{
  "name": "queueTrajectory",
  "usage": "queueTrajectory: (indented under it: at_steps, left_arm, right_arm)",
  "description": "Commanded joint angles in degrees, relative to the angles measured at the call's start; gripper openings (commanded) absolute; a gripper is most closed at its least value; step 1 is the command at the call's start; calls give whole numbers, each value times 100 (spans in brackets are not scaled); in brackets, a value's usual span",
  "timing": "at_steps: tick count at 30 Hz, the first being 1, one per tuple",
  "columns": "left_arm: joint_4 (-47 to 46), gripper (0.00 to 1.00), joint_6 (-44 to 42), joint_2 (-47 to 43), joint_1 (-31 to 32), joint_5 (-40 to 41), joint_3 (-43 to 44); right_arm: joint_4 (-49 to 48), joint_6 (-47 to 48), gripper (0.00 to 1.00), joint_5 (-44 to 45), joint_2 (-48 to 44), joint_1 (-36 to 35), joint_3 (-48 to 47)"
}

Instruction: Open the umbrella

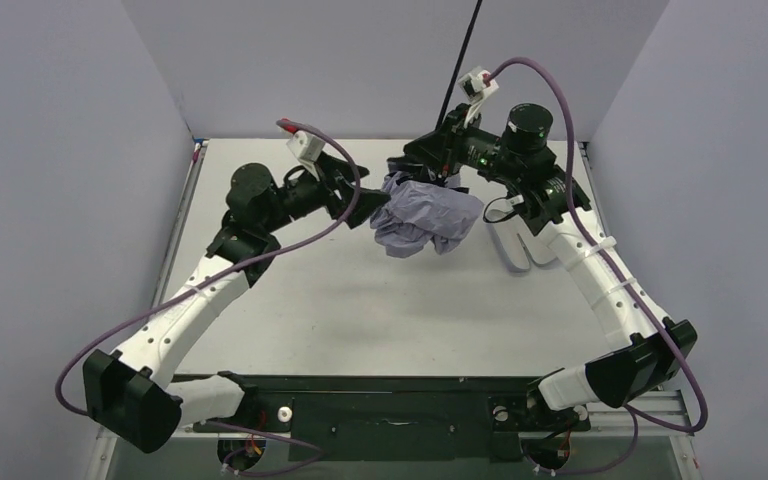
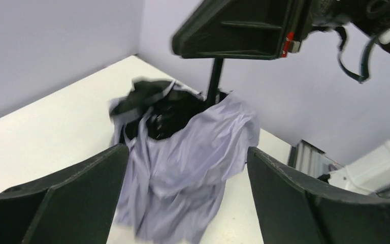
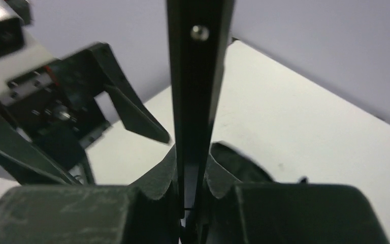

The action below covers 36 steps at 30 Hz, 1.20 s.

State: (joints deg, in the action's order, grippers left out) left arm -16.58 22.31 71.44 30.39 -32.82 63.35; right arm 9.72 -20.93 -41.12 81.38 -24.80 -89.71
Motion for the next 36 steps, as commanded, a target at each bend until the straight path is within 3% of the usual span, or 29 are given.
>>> queueTrajectory:
  at_steps: [1, 3, 7, 13, 17, 23, 25, 28, 36]
  left_arm:
    - [837, 94, -277, -553, -676, 84, 181]
    - [1189, 99, -445, -702, -948, 104, 135]
    - [1640, 97, -849, -964, -1236, 329, -71]
    - [1243, 97, -1550, -1635, -1395, -474, -841]
    - [1199, 97, -2083, -1793, -1341, -1213, -1055]
    - [1753, 100, -4211, -1767, -597, -1467, -904]
    - [2088, 95, -4841, -1641, -258, -1322, -659]
    - [2071, 88, -5028, -1320, 62, -1191, -405]
    - [1746, 90, -5471, -623, 920, -632, -97]
  right_arm:
    - [277, 1441, 0, 1235, -258, -48, -365]
    - [514, 2063, 0, 1952, -293, -243, -369]
    - [455, 3107, 0, 3276, -461, -770, -78]
    - [380, 3847, 0, 3392, -655, -1339, 94]
    - [362, 3731, 0, 3503, -507, -1111, 58]
    - [537, 2932, 0, 2317, -405, -955, -88]
    - [482, 2743, 0, 2028, -428, -978, -11]
    - [446, 2536, 0, 1847, -447, -986, 34]
    - [381, 2291, 0, 1167, -509, -1054, 214]
